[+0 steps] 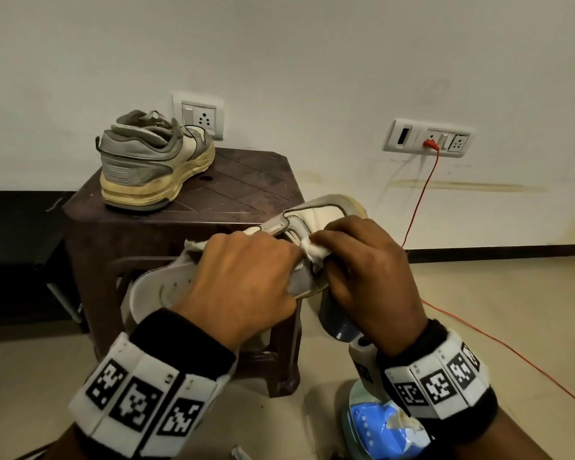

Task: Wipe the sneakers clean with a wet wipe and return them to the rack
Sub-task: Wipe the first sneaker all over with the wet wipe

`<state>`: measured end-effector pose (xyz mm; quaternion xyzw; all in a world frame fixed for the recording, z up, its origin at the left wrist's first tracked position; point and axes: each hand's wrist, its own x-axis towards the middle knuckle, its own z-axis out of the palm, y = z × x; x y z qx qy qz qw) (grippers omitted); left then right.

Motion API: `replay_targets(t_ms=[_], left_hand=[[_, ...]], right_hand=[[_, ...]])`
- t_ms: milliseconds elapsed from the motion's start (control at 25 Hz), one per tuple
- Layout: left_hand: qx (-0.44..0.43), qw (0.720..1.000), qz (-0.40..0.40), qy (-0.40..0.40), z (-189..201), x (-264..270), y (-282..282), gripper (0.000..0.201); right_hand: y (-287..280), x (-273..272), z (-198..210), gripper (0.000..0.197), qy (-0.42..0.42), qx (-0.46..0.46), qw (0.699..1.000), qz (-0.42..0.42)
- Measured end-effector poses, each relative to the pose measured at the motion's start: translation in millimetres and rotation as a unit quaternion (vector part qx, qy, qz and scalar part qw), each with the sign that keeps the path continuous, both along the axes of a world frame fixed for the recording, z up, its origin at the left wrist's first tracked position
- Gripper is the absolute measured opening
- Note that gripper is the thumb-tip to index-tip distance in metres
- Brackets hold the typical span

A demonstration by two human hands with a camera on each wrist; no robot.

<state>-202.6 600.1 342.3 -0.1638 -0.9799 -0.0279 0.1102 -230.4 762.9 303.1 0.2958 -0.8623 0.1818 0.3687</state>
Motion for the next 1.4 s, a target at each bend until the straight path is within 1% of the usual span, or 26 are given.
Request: replay_targets(t_ms=[120, 240, 320, 400, 480, 560, 640, 720, 800, 880, 1040, 1120, 1200, 1280, 1360, 1400], left_hand=[[-0.088, 0.996, -0.016, -0.002, 2, 6, 12, 0.020], [-0.120, 0.992, -0.022, -0.021, -1, 7, 18, 0.023], [-0.106, 0.994, -0.012, -0.024, -4, 3, 11, 0.025], [-0.067, 0.998, 0.002, -0.019, -5, -1, -3, 0.026], [-0.045, 0.999, 0.007, -0.013, -4, -5, -16, 0.034], [-0.055, 0.998, -0.001, -0.005, -4, -9, -25, 0.042], [-0.057, 0.998, -0.014, -0.021, -6, -9, -24, 0.042], [-0.061, 0.996, -0.040, -0.042, -12, -6, -17, 0.039], [-0.074, 0.994, -0.074, -0.038, -19, -3, -9, 0.031], [-0.079, 0.993, -0.079, -0.021, -23, -5, -9, 0.029], [-0.043, 0.997, -0.051, -0.027, -23, -15, -29, 0.028], [-0.026, 0.998, -0.041, -0.034, -22, -19, -39, 0.025], [-0.028, 0.998, -0.046, -0.023, -21, -18, -40, 0.023], [-0.031, 0.998, -0.055, -0.025, -23, -15, -36, 0.028], [-0.036, 0.997, -0.059, -0.034, -25, -13, -30, 0.030], [-0.038, 0.997, -0.057, -0.036, -26, -15, -29, 0.030]], right_hand=[[0, -6, 5, 0.020, -0.015, -0.015, 1.000, -0.022], [1, -15, 8, 0.021, -0.064, -0.020, 0.997, -0.023], [3, -13, 5, 0.022, -0.088, 0.015, 0.996, 0.007], [3, -8, -1, 0.023, -0.128, 0.068, 0.988, 0.052], [0, -1, -10, 0.022, -0.152, 0.111, 0.978, 0.085], [-6, 0, -17, 0.019, -0.120, 0.094, 0.984, 0.089], [-7, -3, -17, 0.019, -0.079, 0.055, 0.993, 0.070], [-6, -12, -14, 0.018, -0.063, 0.025, 0.997, 0.041], [-6, -22, -11, 0.018, -0.079, 0.011, 0.997, 0.008], [-7, -24, -8, 0.017, -0.103, 0.024, 0.994, 0.003], [0, -9, -6, 0.025, -0.133, 0.094, 0.985, 0.059], [-1, -1, -8, 0.028, -0.140, 0.119, 0.980, 0.079], [-4, -2, -10, 0.029, -0.124, 0.110, 0.984, 0.064], [-4, -11, -7, 0.026, -0.110, 0.077, 0.990, 0.034], [-1, -21, -2, 0.023, -0.126, 0.039, 0.991, 0.021], [0, -23, -2, 0.023, -0.136, 0.040, 0.990, 0.025]])
